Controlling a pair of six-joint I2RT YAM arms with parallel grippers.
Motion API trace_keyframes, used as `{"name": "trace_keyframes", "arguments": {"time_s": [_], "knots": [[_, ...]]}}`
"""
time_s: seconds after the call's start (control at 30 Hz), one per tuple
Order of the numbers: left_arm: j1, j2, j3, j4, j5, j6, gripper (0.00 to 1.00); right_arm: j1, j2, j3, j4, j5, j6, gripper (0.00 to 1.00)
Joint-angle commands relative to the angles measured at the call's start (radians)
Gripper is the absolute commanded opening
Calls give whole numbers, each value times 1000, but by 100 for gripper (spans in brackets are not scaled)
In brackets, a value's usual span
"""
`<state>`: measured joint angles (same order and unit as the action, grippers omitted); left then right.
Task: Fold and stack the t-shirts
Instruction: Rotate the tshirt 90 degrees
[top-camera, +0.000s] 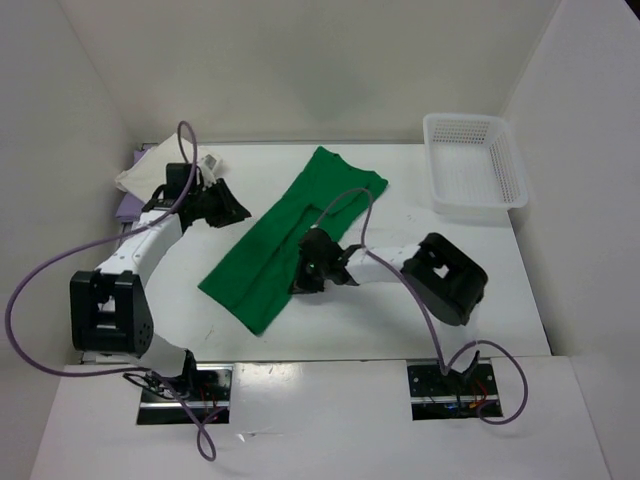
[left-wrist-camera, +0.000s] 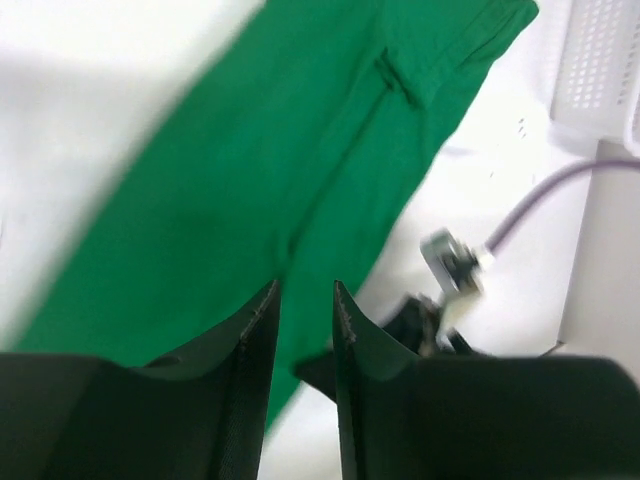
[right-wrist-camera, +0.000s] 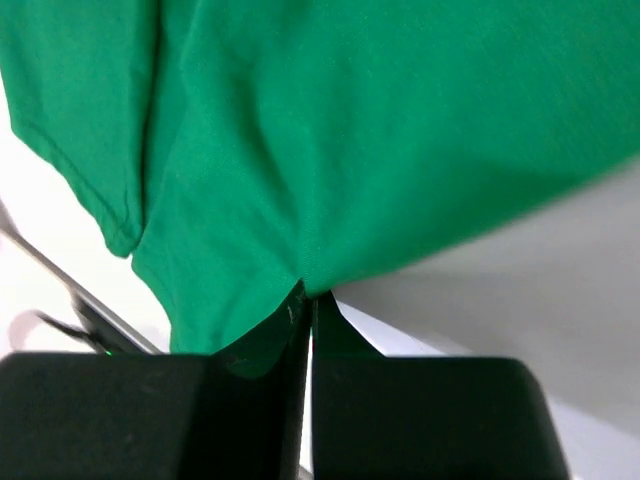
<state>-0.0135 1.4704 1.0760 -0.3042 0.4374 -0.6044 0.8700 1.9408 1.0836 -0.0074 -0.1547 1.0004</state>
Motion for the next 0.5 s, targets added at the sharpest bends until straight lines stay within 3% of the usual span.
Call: {"name": "trace_keyframes", "arguments": {"time_s": [0.0, 0.1, 0.3, 0.4, 0.43, 0.47], "knots": [[-48, 82, 94, 54, -45, 51, 36, -28, -146, -167, -127, -22, -140, 1], [-89, 200, 180, 54, -57, 61, 39, -81, -244, -285, -186, -100, -231, 1], [-141, 438, 356, 92, -77, 72, 53, -121, -376, -350, -319, -123, -309, 2], [-151, 583, 445, 105, -77, 72, 57, -163, -431, -338, -358, -134, -309, 13], [-160, 614, 511, 105, -77, 72, 57, -163, -450, -324, -358, -146, -309, 20], [-160, 646, 547, 105, -77, 72, 57, -175, -468, -312, -371, -146, -309, 36]]}}
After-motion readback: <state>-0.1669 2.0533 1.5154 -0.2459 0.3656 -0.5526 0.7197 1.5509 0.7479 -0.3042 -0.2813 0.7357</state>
